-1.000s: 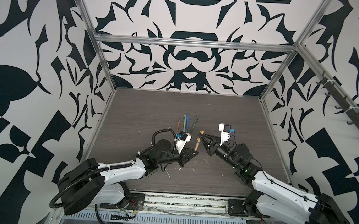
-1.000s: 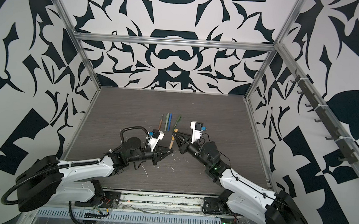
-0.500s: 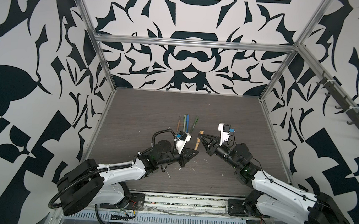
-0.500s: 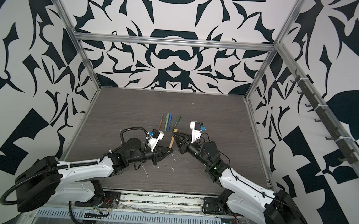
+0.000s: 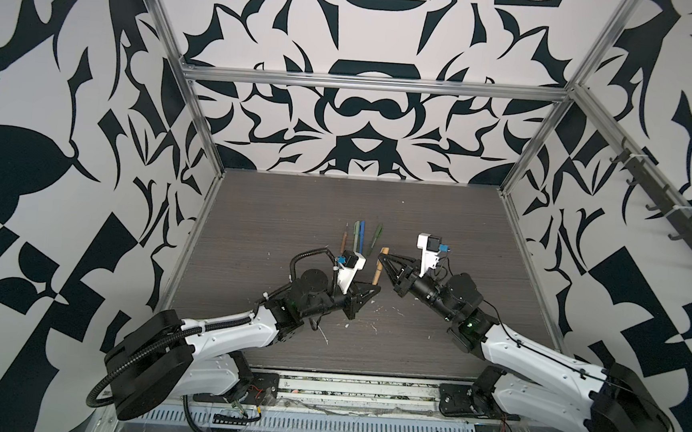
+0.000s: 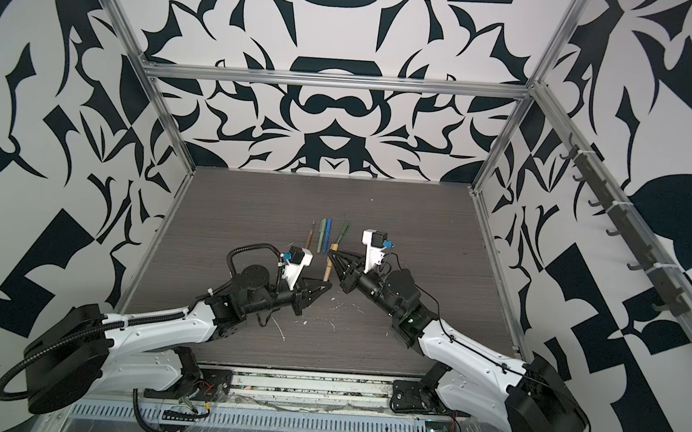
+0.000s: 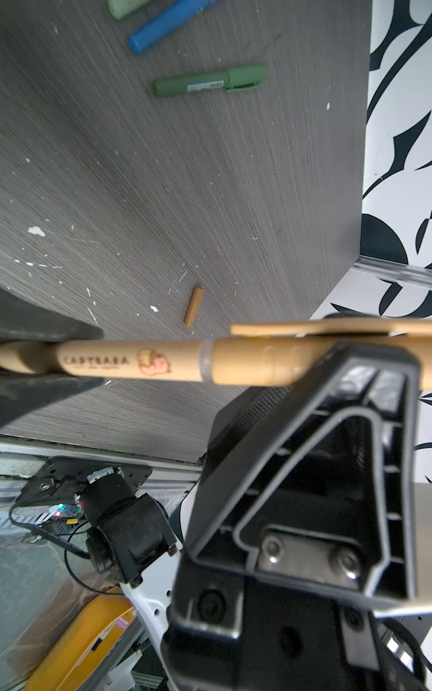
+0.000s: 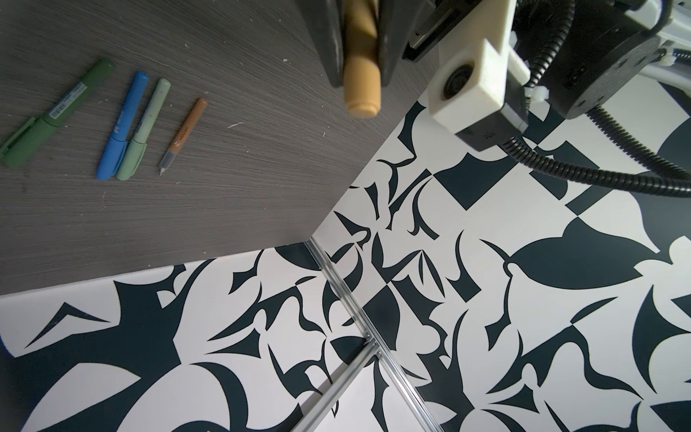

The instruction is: Insert the pens into the pen caps

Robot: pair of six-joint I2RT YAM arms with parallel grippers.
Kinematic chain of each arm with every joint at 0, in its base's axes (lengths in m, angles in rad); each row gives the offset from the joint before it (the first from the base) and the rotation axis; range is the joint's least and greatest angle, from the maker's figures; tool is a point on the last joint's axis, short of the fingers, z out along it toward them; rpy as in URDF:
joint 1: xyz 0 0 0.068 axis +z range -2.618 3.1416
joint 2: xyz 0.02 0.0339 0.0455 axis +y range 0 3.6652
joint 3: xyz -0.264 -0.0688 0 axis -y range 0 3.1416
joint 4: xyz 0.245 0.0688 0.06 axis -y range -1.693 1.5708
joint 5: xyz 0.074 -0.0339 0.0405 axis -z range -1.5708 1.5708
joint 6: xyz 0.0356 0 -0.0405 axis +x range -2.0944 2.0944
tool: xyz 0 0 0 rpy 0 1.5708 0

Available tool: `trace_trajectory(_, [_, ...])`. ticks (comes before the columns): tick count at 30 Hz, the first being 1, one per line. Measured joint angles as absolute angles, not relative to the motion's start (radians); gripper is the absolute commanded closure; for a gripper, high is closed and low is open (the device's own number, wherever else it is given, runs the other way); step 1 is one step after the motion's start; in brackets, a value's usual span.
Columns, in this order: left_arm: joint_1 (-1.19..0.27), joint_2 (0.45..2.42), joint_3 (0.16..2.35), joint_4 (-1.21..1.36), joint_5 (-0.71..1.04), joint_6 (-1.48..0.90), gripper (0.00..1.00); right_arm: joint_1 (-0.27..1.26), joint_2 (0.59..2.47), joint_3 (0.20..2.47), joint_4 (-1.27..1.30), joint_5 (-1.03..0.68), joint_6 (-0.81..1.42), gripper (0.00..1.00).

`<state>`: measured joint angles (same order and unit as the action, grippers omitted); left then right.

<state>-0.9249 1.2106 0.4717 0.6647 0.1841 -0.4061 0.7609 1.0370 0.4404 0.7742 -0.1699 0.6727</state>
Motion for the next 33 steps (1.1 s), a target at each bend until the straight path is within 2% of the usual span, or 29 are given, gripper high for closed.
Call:
trace_trajectory(6, [-0.909,1.177,0.525,0.675,0.183,-0.343,1.0,0.799,0.979,0.466,0.608,-0.213,0.66,0.71])
trace_trajectory(18, [-0.909,1.163,0.487,0.691,0.168,-0.276,1.0,0.801,0.815,0.577,0.287,-0.193,0.58,0.7])
trace_trajectory(23, [-0.909,1.158,0.462,0.681,0.141,-0.234,1.0,0.801,0.774,0.692,0.102,-0.124,0.524,0.71])
trace_trajectory(28, [-0.909,1.145,0.462,0.659,0.124,-0.2,1.0,0.802,0.815,0.845,-0.075,-0.014,0.452,0.74])
trace_trajectory(33, [-0.909,1.143,0.462,0.644,0.115,-0.181,1.0,0.803,0.907,0.919,-0.222,0.191,0.408,0.64])
